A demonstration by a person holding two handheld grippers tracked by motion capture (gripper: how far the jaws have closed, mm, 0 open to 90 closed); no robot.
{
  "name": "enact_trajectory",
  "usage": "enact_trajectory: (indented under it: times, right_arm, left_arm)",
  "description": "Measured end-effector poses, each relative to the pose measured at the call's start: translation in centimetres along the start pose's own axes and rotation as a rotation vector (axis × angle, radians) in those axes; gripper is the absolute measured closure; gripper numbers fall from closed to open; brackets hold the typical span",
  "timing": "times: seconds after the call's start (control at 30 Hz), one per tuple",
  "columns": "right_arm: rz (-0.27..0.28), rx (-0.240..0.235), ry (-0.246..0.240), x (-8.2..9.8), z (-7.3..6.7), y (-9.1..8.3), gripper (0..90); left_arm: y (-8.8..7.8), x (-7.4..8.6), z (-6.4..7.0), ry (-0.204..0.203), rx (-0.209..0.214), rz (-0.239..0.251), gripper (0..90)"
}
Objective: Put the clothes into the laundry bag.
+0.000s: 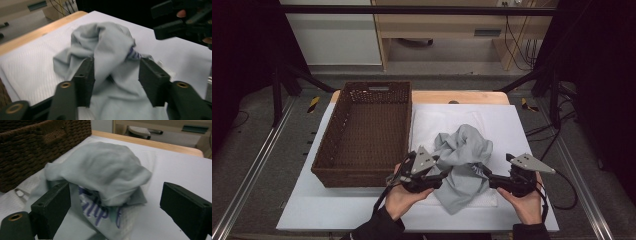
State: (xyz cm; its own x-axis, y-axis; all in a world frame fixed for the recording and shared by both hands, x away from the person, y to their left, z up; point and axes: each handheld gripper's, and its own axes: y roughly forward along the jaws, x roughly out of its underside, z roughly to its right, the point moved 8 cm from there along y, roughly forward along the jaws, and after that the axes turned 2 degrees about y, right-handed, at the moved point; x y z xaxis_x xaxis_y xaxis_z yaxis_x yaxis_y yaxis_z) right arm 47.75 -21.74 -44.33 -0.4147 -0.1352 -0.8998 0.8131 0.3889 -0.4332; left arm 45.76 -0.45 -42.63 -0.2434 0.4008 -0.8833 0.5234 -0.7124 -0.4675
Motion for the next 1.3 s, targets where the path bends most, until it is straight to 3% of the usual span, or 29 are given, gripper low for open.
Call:
enact_trajectory:
  times: [0.07, 0.17, 0.23, 0.33, 0.4, 0.43, 0.53, 0.6, 0.67, 0.7, 0.73, 0.77, 0.8, 0.93, 1.0, 1.13, 1.23, 1.27, 1.3]
  right_arm:
    - [-0.016, -0.042, -0.011, -0.1, -1.2, 0.7, 8.2]
    - [-0.027, -0.06, -0.03, -0.2, -2.2, 1.5, 8.3]
    - [-0.031, -0.064, -0.029, -0.2, -2.4, 1.8, 8.3]
    - [-0.04, -0.058, -0.038, -0.4, -3.0, 3.1, 8.0]
    - [-0.04, -0.056, -0.036, -0.5, -3.3, 4.0, 8.2]
    - [-0.053, -0.057, -0.029, -0.3, -3.5, 5.3, 8.7]
    - [-0.089, -0.054, -0.023, 0.4, -3.8, 6.6, 8.5]
    - [-0.11, -0.03, -0.04, 1.2, -3.8, 7.8, 9.4]
    - [-0.145, -0.006, -0.048, 2.1, -3.7, 8.9, 11.7]
    - [-0.166, 0.008, -0.055, 2.6, -3.6, 9.2, 14.5]
    - [-0.184, 0.047, -0.091, 3.1, -3.3, 9.6, 23.8]
    - [-0.172, 0.058, -0.092, 3.3, -3.3, 9.7, 30.8]
    - [-0.172, 0.058, -0.092, 3.3, -3.3, 9.7, 30.8]
    - [-0.197, 0.097, -0.057, 4.0, -2.4, 9.6, 58.3]
    - [-0.203, 0.113, -0.063, 3.9, -2.1, 9.3, 70.1]
    - [-0.184, 0.118, -0.029, 3.3, -1.3, 8.3, 76.7]
    - [-0.137, 0.148, 0.025, 2.0, 1.1, 5.7, 78.0]
    - [-0.137, 0.148, 0.025, 2.0, 1.1, 5.7, 78.0]
    - [-0.121, 0.168, 0.037, 1.6, 2.3, 4.4, 78.0]
  left_arm:
    - [-0.4, 1.4, 0.2, 0.006, -0.003, -0.02, 56.9]
    - [-0.9, 3.3, 0.3, 0.078, -0.025, -0.039, 55.3]
    - [-1.3, 4.4, 0.3, 0.09, -0.038, -0.034, 55.9]
    - [-1.7, 6.2, 0.1, 0.037, -0.034, -0.064, 57.9]
    - [-1.8, 7.5, -0.3, 0.02, -0.061, -0.105, 62.9]
    - [-1.6, 8.6, -0.5, -0.023, -0.043, -0.127, 65.0]
    - [-1.2, 9.3, -0.8, -0.033, -0.042, -0.133, 69.0]
    - [-0.9, 9.8, -1.0, -0.068, -0.018, -0.141, 73.2]
    - [-0.7, 10.3, -1.1, -0.066, -0.018, -0.151, 77.0]
    - [-0.5, 10.6, -1.1, -0.063, -0.02, -0.163, 78.5]
    - [-0.4, 10.8, -1.0, -0.059, -0.02, -0.173, 80.9]
    - [-0.1, 11.0, -0.8, -0.046, -0.019, -0.183, 81.9]
    - [-0.1, 11.0, -0.8, -0.046, -0.019, -0.183, 83.1]
    - [0.4, 11.3, -0.5, -0.03, -0.012, -0.194, 84.7]
    - [0.6, 11.4, -0.5, -0.031, -0.005, -0.201, 86.3]
    - [0.7, 11.6, -0.6, -0.04, -0.005, -0.207, 87.3]
    - [0.6, 11.5, -0.6, -0.035, -0.006, -0.203, 88.0]
    - [0.6, 11.5, -0.6, -0.035, -0.005, -0.201, 88.0]
    - [0.6, 11.5, -0.6, -0.033, -0.006, -0.202, 88.0]
